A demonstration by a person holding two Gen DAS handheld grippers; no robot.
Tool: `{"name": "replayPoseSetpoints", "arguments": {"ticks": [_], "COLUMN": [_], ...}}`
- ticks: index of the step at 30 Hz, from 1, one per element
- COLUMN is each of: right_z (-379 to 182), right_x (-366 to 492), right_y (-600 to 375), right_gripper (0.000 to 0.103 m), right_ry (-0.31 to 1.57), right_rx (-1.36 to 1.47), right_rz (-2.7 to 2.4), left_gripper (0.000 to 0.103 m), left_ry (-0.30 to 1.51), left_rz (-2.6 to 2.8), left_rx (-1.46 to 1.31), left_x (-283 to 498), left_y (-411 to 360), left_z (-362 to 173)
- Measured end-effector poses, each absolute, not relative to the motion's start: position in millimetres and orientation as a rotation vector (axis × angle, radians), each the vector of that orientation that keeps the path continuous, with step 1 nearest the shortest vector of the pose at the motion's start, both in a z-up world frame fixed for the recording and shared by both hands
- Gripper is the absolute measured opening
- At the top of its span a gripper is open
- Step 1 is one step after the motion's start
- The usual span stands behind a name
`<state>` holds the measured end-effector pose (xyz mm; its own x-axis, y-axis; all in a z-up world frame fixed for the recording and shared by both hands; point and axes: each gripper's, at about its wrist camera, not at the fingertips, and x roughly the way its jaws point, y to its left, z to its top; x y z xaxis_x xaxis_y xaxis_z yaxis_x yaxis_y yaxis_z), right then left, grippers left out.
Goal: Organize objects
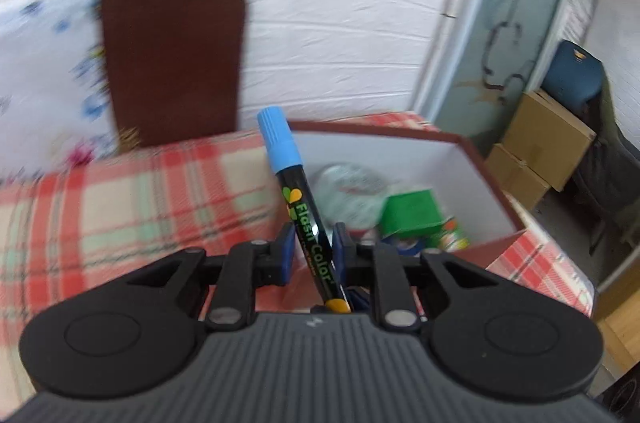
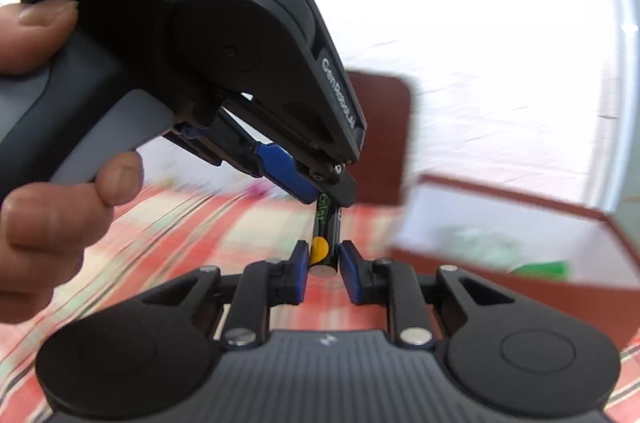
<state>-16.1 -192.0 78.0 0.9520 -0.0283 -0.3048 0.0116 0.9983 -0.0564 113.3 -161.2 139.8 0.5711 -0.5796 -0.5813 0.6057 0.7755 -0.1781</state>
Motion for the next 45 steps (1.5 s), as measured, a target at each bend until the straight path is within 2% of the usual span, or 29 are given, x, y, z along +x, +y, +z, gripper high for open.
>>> {"name": "replayPoseSetpoints", "arguments": {"ticks": [8, 10, 11, 12, 13, 14, 19, 26, 30, 34, 35, 39, 41, 43, 45], "right_z": [81, 73, 69, 64, 59, 57, 56, 67, 75, 84, 85, 89, 94, 99, 105], "right_x": [6, 10, 13, 15, 14, 11, 4, -27, -43, -58, -61, -77, -85, -92, -100], "right_y": [-291, -307, -313, -320, -325, -327, -330, -333, -344, -349, -350, -346, -339, -333, -326], "right_gripper": [0.018, 0.019, 0.022, 0.037, 0.045, 0.045, 0.05, 0.052, 0.055, 0.061, 0.062, 0.077, 0.079, 0.087, 0.089], "right_ry": [0.281, 0.295, 0.305, 0.314, 0.31, 0.29, 0.247, 0.243, 0.248, 0.257, 0.264, 0.283, 0.287, 0.285, 0.274], "right_rx": [0.074, 0.102, 0.115, 0.127, 0.137, 0.131, 0.167, 0.257, 0.3, 0.344, 0.36, 0.381, 0.375, 0.369, 0.36], "right_rz": [-0.219, -0.246, -0.269, -0.283, -0.292, -0.298, -0.308, -0.342, -0.361, -0.366, -0.364, -0.366, -0.363, -0.349, -0.343], "left_gripper": [0.019, 0.023, 0.022, 0.022, 0.023, 0.023, 0.034, 0.05, 0.068, 0.091, 0.093, 0.095, 0.096, 0.097, 0.097], "left_ry": [0.702, 0.699, 0.698, 0.703, 0.71, 0.712, 0.722, 0.654, 0.609, 0.555, 0.546, 0.549, 0.558, 0.552, 0.544], "left_rz": [-0.801, -0.785, -0.767, -0.766, -0.77, -0.764, -0.67, -0.612, -0.564, -0.514, -0.506, -0.474, -0.458, -0.442, -0.433], "left_rx": [0.199, 0.254, 0.268, 0.274, 0.27, 0.267, 0.244, 0.268, 0.304, 0.312, 0.314, 0.305, 0.282, 0.262, 0.253], "left_x": [129, 132, 135, 137, 141, 143, 148, 107, 79, 56, 51, 37, 31, 24, 16], "left_y": [-281, -299, -304, -307, -306, -305, -287, -257, -240, -218, -213, -194, -184, -174, -166], "left_z": [118, 108, 104, 101, 98, 97, 101, 117, 122, 126, 126, 126, 127, 128, 128]}}
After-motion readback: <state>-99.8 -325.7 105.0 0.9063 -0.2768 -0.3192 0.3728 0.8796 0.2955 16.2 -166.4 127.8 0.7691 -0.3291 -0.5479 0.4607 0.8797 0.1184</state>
